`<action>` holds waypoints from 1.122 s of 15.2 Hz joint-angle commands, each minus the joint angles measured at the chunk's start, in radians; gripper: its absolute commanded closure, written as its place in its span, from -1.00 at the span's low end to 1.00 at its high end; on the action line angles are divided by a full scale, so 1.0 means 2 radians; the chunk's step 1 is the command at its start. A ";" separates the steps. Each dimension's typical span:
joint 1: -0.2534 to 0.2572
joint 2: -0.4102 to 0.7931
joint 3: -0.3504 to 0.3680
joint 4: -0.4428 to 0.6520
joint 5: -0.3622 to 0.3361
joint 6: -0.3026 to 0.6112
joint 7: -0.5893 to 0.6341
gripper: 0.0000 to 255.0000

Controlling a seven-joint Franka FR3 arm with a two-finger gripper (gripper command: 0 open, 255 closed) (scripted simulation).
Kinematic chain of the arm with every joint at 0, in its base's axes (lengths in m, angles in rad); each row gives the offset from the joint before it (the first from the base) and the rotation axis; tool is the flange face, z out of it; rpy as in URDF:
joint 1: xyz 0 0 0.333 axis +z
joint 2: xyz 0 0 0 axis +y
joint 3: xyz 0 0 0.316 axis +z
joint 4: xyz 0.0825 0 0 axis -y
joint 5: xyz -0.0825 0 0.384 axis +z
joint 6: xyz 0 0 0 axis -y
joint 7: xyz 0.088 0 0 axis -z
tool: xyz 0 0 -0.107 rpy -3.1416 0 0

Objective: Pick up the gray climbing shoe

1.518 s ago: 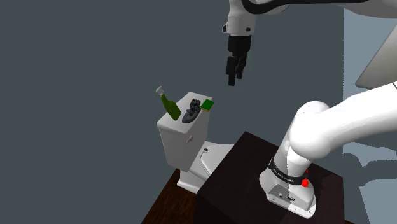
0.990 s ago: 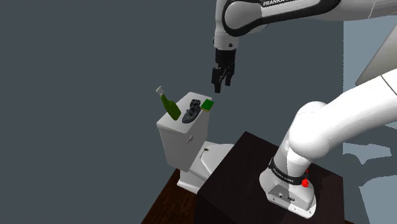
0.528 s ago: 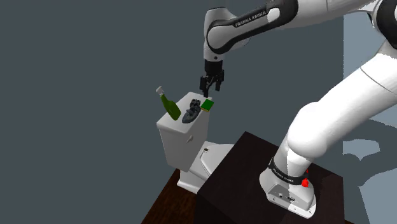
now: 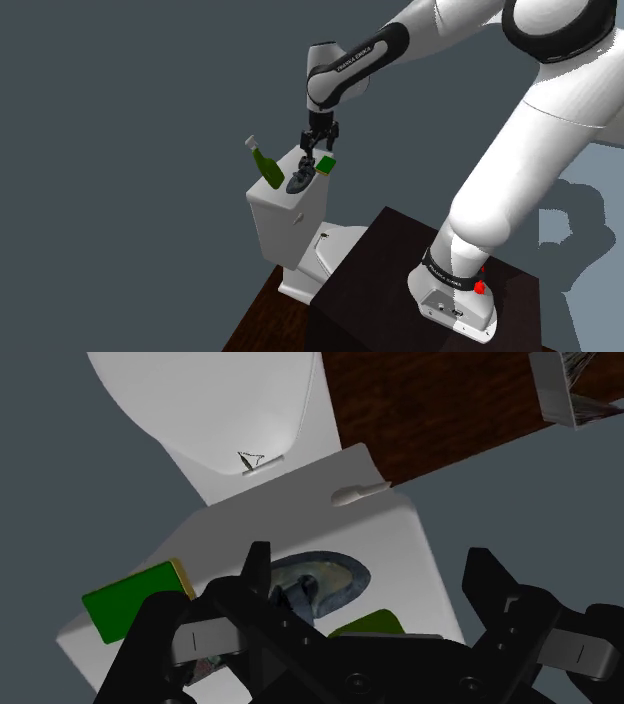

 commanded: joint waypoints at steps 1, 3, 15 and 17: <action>-0.005 0.035 -0.004 0.018 -0.006 0.023 0.011 -1.00; -0.010 0.071 -0.008 0.039 -0.010 0.043 0.023 -1.00; -0.032 0.281 -0.039 0.209 -0.017 0.113 0.077 -1.00; -0.037 0.316 -0.044 0.245 -0.014 0.116 0.084 -1.00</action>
